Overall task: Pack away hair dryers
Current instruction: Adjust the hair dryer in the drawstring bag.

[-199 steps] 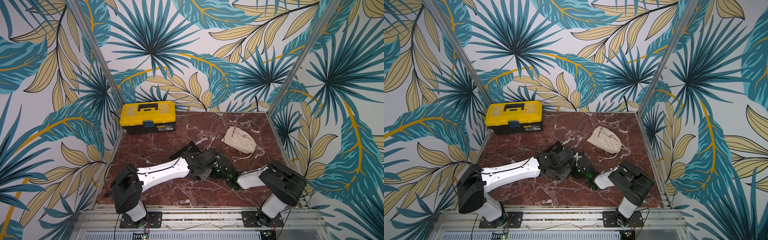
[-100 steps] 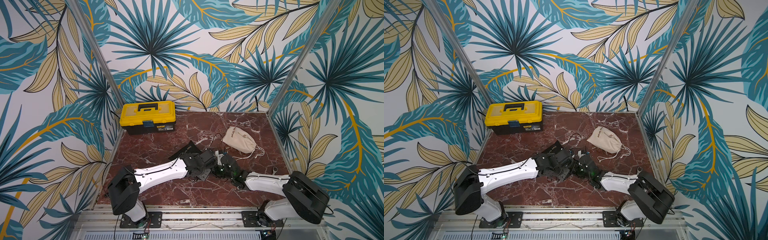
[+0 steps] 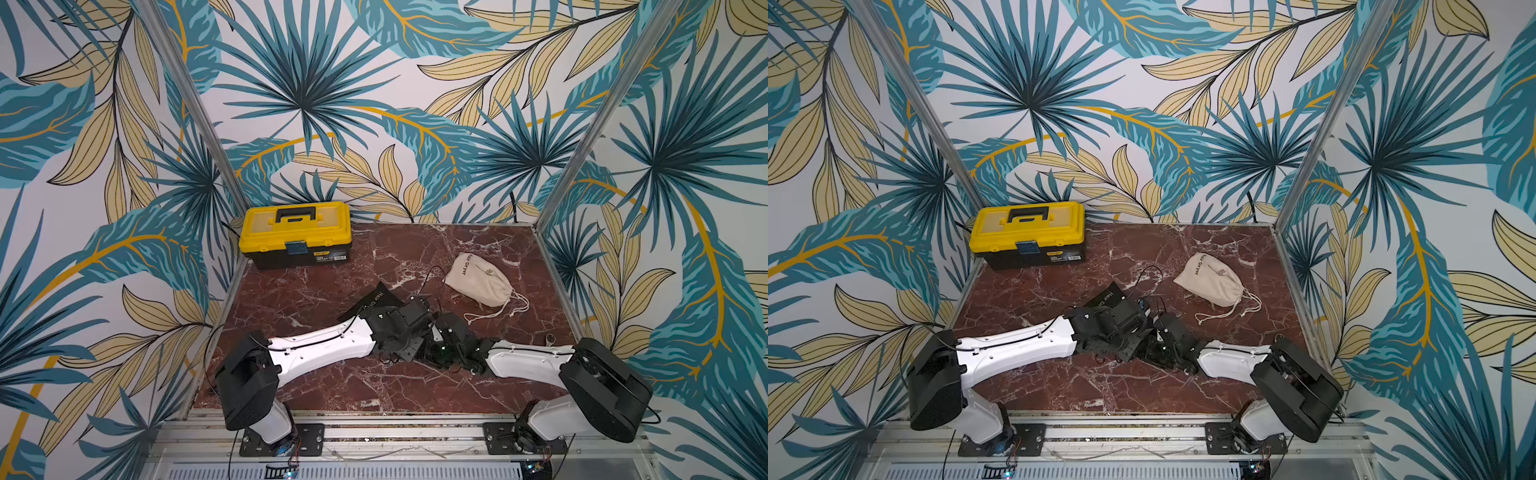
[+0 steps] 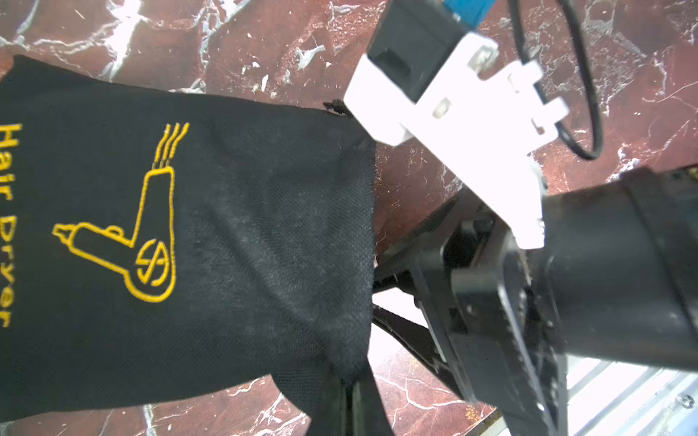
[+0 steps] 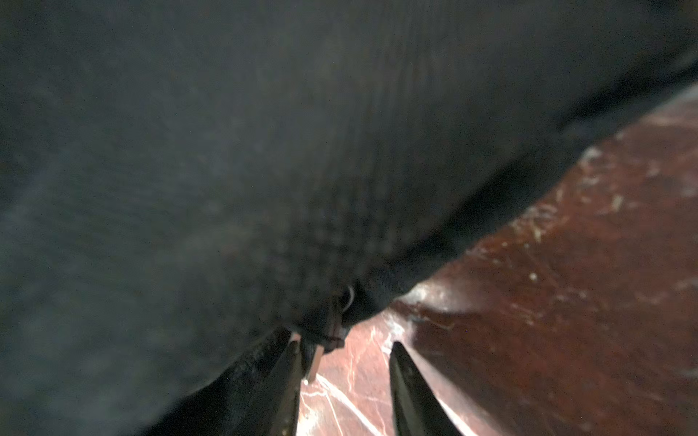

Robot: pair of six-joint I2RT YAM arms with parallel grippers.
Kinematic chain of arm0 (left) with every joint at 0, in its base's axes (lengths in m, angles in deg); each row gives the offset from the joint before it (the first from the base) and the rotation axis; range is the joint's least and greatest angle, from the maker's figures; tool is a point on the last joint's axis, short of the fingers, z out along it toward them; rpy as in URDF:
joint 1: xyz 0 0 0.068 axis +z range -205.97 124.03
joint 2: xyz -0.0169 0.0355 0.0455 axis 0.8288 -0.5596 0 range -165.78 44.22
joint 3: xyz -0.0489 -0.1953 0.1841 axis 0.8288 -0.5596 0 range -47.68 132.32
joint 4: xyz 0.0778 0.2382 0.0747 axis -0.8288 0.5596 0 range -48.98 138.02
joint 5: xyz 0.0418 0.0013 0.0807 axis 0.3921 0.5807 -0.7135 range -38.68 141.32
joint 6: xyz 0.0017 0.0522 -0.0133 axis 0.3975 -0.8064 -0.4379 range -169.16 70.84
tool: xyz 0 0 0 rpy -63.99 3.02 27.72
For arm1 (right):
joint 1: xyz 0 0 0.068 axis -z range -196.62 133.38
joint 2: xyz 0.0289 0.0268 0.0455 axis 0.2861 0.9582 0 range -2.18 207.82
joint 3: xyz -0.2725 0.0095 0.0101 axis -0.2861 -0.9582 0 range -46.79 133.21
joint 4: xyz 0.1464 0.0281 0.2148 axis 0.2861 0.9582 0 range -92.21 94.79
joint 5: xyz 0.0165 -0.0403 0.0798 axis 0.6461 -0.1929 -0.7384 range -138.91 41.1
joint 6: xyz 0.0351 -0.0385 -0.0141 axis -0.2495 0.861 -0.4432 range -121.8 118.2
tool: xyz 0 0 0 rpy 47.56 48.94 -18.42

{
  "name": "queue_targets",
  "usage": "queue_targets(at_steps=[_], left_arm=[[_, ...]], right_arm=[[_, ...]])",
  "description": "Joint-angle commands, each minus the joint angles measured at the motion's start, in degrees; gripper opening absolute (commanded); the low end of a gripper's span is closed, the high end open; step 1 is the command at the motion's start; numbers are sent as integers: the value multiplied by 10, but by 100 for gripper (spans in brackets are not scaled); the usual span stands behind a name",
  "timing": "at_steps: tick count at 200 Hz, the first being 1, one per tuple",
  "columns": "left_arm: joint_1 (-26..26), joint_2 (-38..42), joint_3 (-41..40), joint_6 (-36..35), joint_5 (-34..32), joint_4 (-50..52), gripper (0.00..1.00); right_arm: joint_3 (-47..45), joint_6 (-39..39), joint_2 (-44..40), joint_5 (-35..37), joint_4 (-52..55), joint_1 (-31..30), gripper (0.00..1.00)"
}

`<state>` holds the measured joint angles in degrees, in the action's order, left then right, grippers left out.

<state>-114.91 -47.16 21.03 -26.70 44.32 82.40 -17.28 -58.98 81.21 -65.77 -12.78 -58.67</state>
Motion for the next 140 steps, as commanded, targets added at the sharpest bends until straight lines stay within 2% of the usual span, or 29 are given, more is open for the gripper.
queue_targets(at_steps=[1,33,88,116,140], left_arm=[[0,12,-10,6,2,-10,0],[0,13,-13,11,4,-10,0],[0,16,-12,12,8,-12,0],[0,19,-11,14,14,-17,0],[0,25,-16,16,11,-17,0]], right_arm=[[4,-4,17,-27,-4,0,40],[2,-31,45,-35,-59,0,42],[-10,-64,40,1,-106,0,44],[-5,-94,77,-12,-171,0,41],[3,-98,92,-14,-175,0,37]])
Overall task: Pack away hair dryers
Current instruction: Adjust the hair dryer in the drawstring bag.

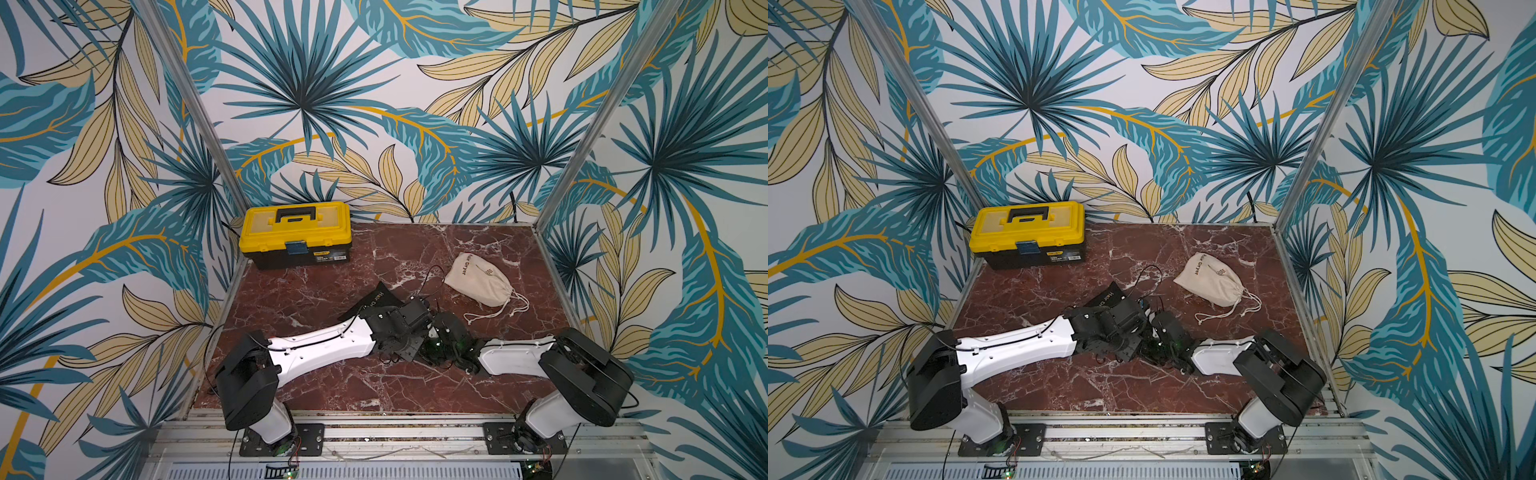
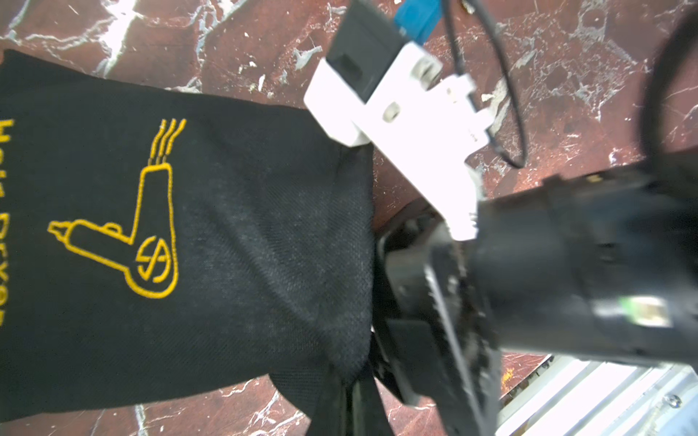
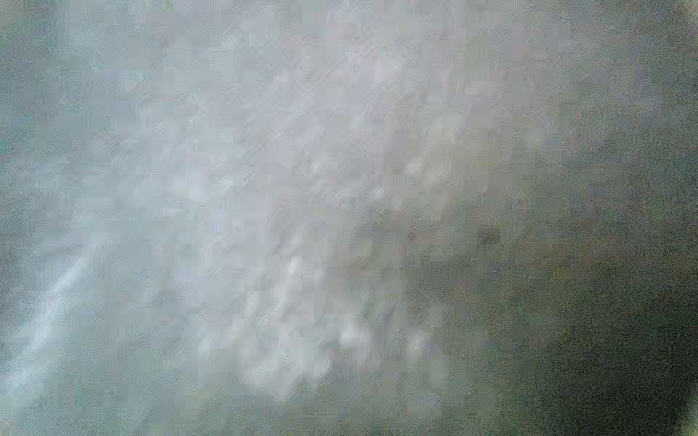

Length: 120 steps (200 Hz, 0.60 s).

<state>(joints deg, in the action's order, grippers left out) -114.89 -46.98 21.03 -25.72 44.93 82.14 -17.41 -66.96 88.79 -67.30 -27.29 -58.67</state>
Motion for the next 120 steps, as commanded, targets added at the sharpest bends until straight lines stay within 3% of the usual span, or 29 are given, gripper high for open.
queue_targets(at_steps=[1,65,95,120], left_arm=[[0,24,-16,7,5,-15,0],[-1,19,-19,10,6,-28,0],[-1,21,-21,9,2,-27,0],[1,23,-24,8,0,-27,0]], right_arm=[[4,-18,15,1,-30,0,36],[-7,-59,11,-13,-82,0,23],[-2,-52,10,-20,-61,0,26],[3,-6,-18,-8,36,0,37]])
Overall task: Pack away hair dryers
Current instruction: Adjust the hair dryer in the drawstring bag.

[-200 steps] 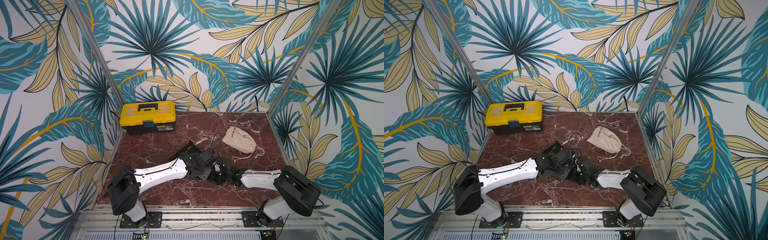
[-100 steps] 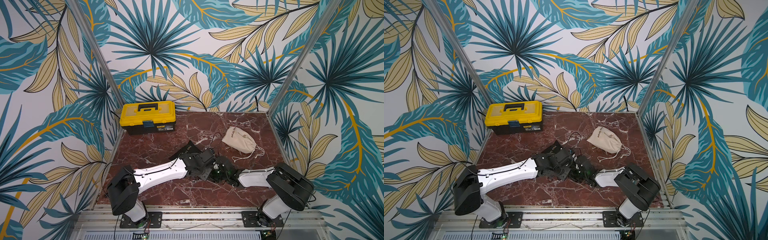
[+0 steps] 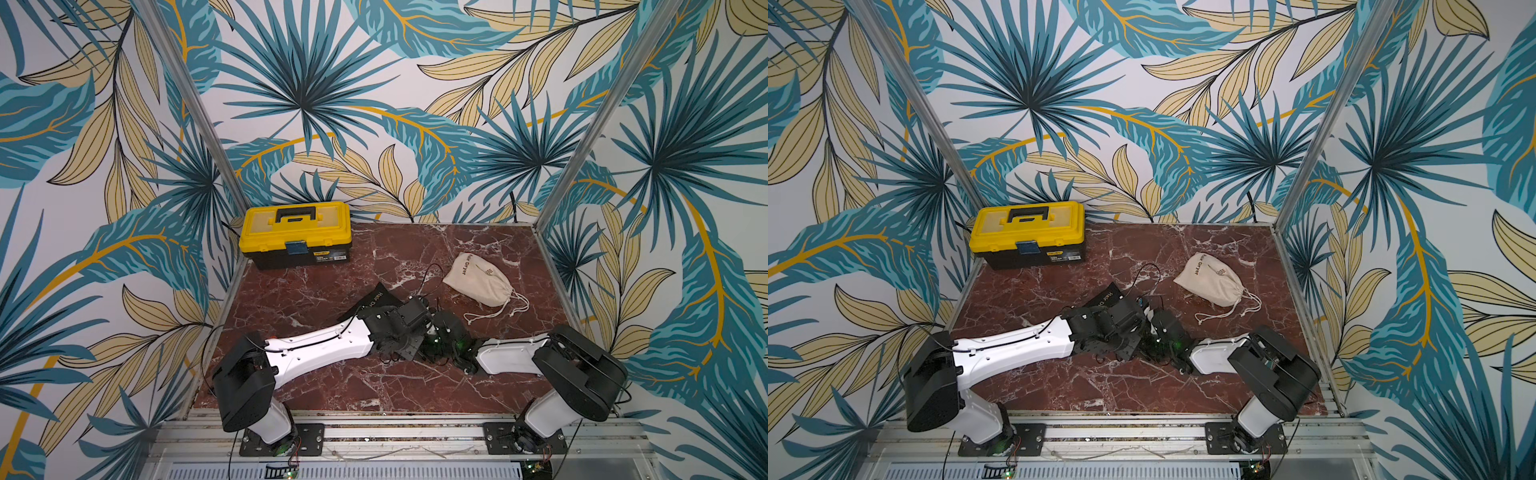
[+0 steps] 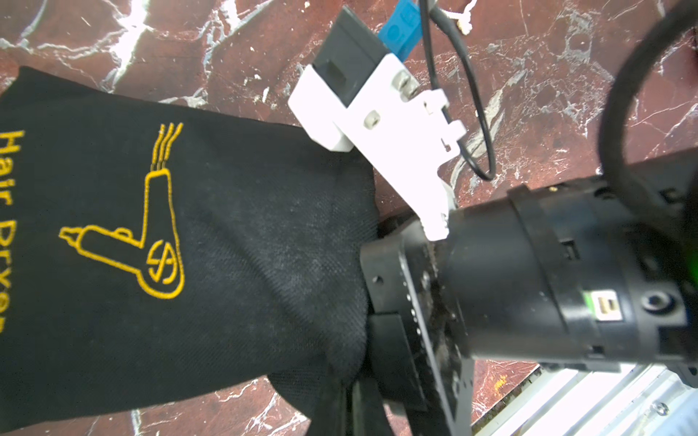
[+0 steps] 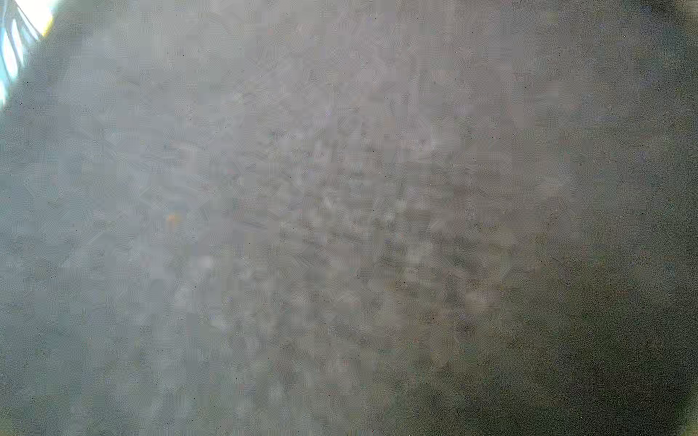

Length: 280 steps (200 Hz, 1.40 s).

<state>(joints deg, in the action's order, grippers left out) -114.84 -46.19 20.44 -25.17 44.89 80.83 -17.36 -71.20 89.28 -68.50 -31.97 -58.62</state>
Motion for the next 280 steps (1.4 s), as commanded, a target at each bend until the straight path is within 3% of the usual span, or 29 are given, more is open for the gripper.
queue_targets(at_steps=[1,61,86,125,237,280], left_arm=[[1,16,-18,3,0,-14,0],[2,13,-24,-1,1,-14,0],[3,14,-26,1,1,-15,0],[3,16,-24,4,0,-15,0],[3,14,-24,8,4,-19,0],[4,12,-24,9,7,-23,0]], right_arm=[[3,38,-24,4,87,0,37],[-15,75,-110,29,182,6,38],[-16,78,-107,20,192,6,38],[-26,56,-67,-9,140,6,37],[-47,-25,-8,5,1,-2,37],[-45,-58,-5,19,-33,-4,29]])
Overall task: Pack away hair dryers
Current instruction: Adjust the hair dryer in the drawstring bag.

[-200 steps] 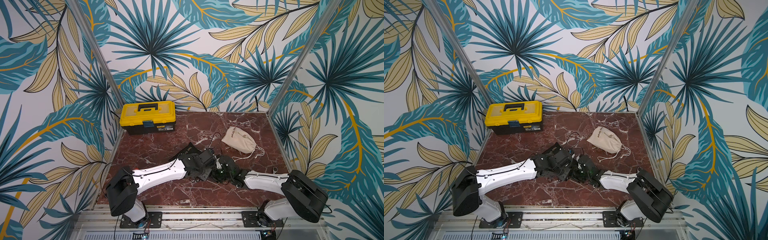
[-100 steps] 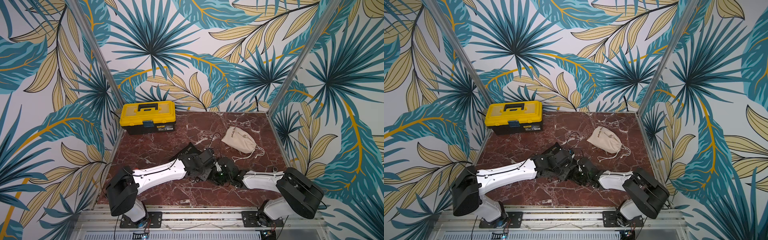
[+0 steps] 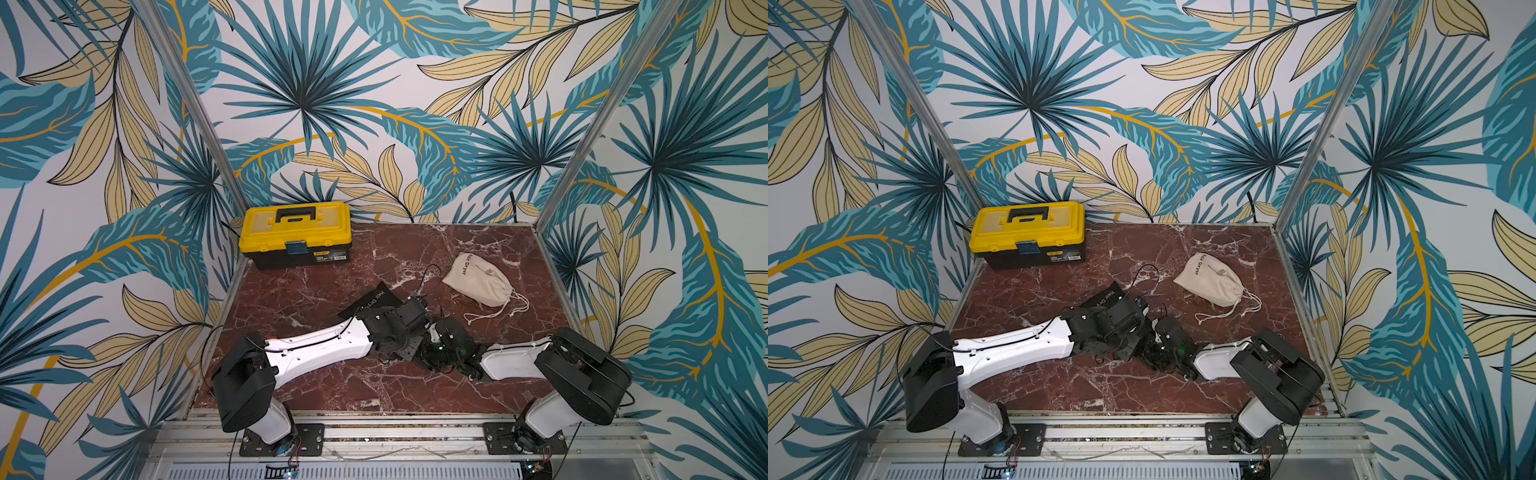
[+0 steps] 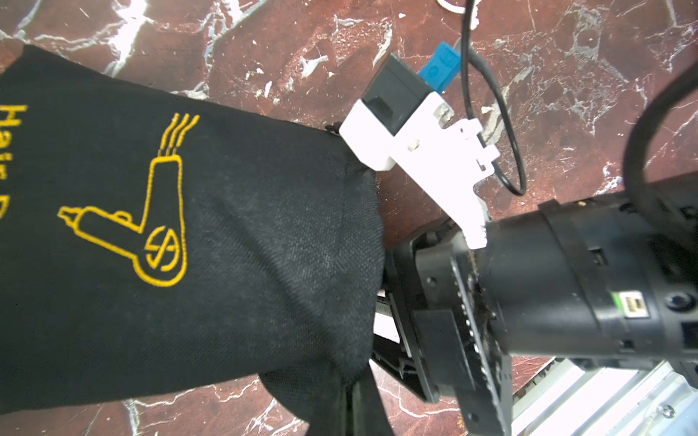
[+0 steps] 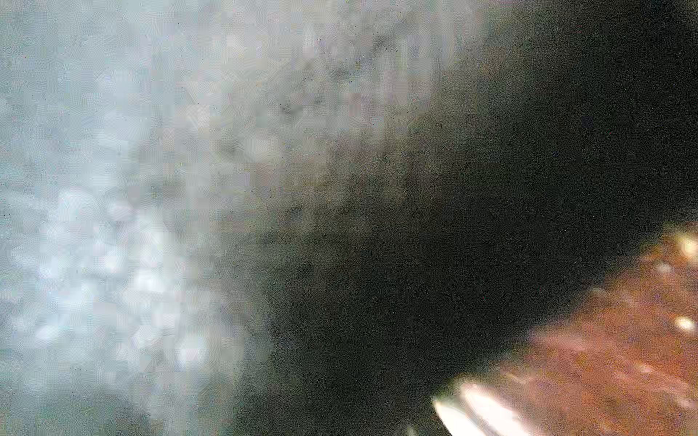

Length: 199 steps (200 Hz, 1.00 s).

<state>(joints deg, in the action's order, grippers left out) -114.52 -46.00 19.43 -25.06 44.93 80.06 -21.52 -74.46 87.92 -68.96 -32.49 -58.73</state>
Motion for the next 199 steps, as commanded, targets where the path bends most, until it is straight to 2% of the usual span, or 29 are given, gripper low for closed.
queue_targets(at_steps=[1,40,68,100,131,154,199], left_arm=[[0,10,-14,8,7,-15,0],[0,16,-18,12,6,-19,0],[0,18,-20,14,8,-24,0],[0,16,-20,14,9,-26,0],[0,17,-21,14,7,-28,0],[2,16,-22,14,8,-30,0],[1,18,-22,17,6,-31,0]], right_arm=[[-4,-26,10,24,-29,-3,29],[-4,-47,35,28,-67,-3,17],[0,-48,45,27,-75,-5,16],[6,-49,41,25,-67,-9,25],[8,-26,10,27,2,-10,35],[9,-19,-11,26,33,-10,37],[11,-28,2,6,20,-11,37]])
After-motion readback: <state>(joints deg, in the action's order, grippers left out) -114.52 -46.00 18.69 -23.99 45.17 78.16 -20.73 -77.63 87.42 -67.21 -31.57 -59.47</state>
